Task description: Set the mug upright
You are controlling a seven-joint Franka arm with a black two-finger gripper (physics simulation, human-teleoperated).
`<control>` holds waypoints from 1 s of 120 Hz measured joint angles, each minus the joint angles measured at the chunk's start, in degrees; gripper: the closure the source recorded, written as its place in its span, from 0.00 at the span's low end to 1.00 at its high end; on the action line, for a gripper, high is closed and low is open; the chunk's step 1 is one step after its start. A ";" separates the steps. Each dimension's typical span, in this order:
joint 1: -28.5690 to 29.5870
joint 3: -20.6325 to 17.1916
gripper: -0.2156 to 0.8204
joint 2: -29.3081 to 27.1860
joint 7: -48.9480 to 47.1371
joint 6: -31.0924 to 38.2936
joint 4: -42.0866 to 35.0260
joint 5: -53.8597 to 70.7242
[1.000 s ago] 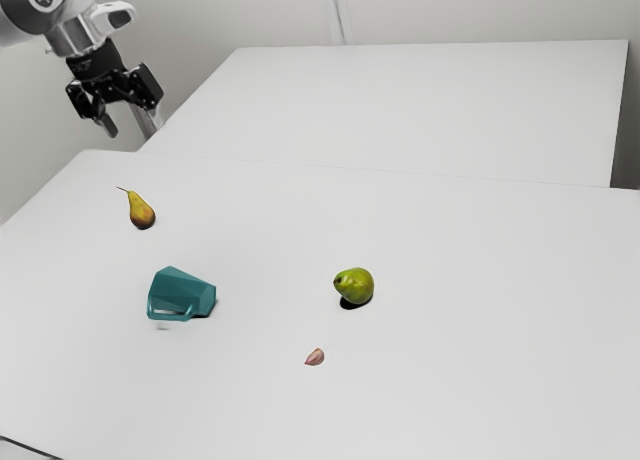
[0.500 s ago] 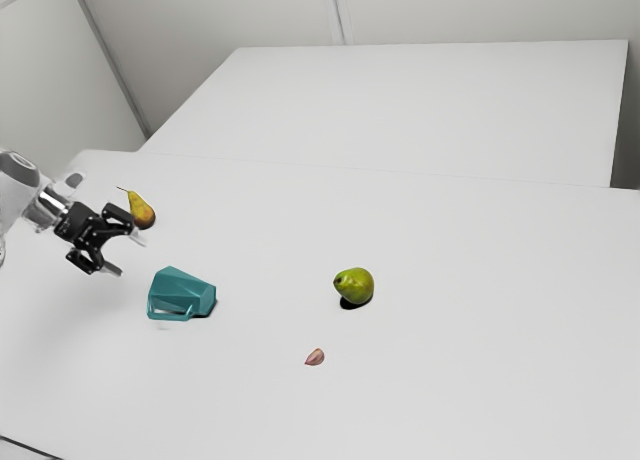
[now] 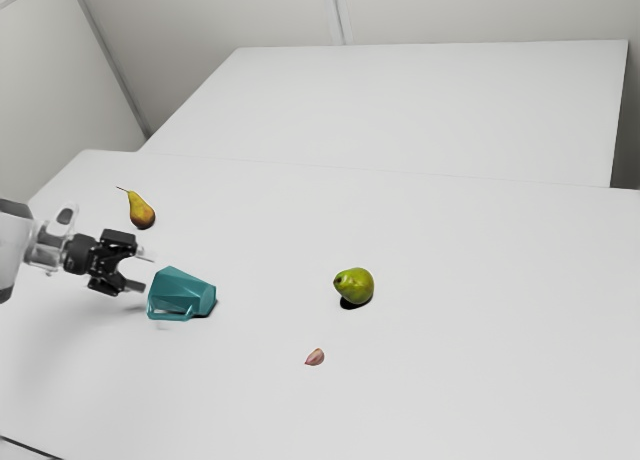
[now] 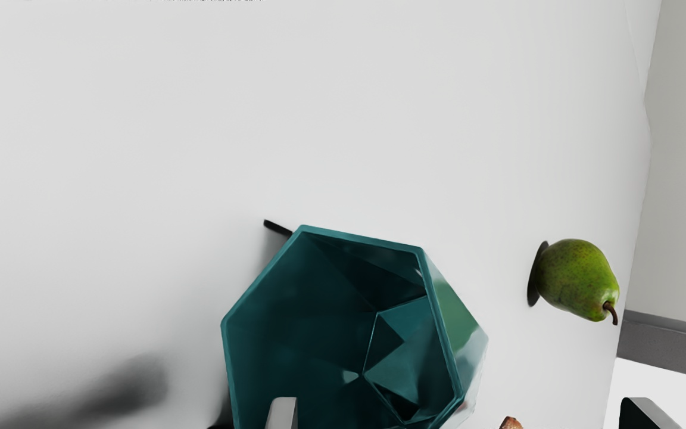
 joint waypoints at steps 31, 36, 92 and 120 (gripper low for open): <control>-1.90 -0.13 0.22 -0.10 6.70 0.11 -2.09 -2.08; -2.27 -0.31 0.22 -0.07 7.54 0.15 -2.25 -2.50; -3.11 -1.06 0.78 -0.22 13.33 2.10 -3.84 -5.31; -3.81 -1.15 0.89 -0.99 14.54 2.64 -3.47 -5.78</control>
